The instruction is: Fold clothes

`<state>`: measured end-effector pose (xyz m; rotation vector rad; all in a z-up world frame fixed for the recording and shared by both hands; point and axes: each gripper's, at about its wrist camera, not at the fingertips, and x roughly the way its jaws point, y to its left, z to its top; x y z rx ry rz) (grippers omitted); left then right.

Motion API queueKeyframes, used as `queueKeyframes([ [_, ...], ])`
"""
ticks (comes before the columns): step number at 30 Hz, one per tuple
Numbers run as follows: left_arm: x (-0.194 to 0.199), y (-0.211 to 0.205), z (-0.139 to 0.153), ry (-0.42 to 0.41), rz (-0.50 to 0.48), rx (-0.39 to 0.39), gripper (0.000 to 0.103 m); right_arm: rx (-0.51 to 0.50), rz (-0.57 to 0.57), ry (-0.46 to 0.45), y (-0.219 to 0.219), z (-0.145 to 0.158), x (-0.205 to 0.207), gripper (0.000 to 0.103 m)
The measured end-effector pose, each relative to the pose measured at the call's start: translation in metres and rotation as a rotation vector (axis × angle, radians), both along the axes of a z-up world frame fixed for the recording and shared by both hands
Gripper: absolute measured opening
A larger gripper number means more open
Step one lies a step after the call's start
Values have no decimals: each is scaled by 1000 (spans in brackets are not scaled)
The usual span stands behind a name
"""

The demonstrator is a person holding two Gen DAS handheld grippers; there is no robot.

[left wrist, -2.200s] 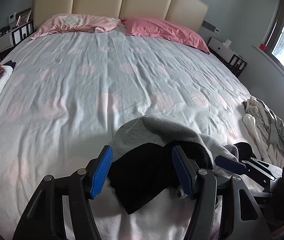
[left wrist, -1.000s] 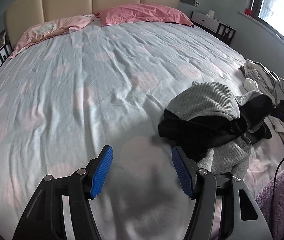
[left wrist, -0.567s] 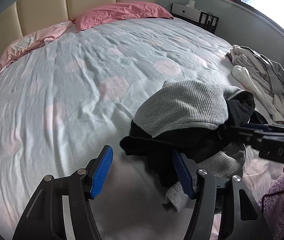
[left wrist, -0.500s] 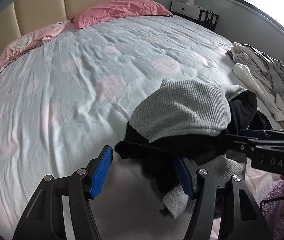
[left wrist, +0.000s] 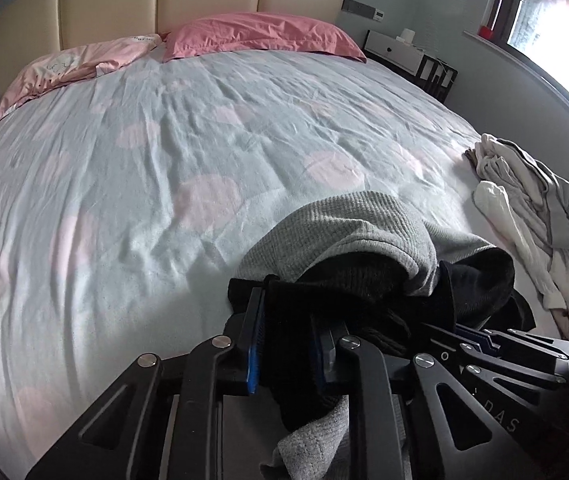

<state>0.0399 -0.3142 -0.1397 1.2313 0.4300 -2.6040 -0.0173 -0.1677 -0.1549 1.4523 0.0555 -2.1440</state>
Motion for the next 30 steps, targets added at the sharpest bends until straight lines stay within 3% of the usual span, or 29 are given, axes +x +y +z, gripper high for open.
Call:
queueKeyframes([
  [4, 20, -5, 25, 58, 41, -36, 9, -41, 33, 72, 0, 20, 11, 11],
  [12, 77, -22, 73, 137, 124, -83, 9, -162, 202, 240, -28, 86, 76, 10],
  [18, 135, -55, 115, 206, 249, -102, 9, -267, 306, 261, -53, 129, 125, 10],
  [25, 193, -81, 188, 356, 357, -203, 8, -358, 371, 339, -57, 177, 161, 10],
  [27, 194, -84, 191, 344, 356, -227, 8, -343, 345, 345, -54, 178, 157, 10],
  [30, 182, -83, 174, 273, 332, -246, 8, -285, 295, 360, -49, 174, 144, 10],
])
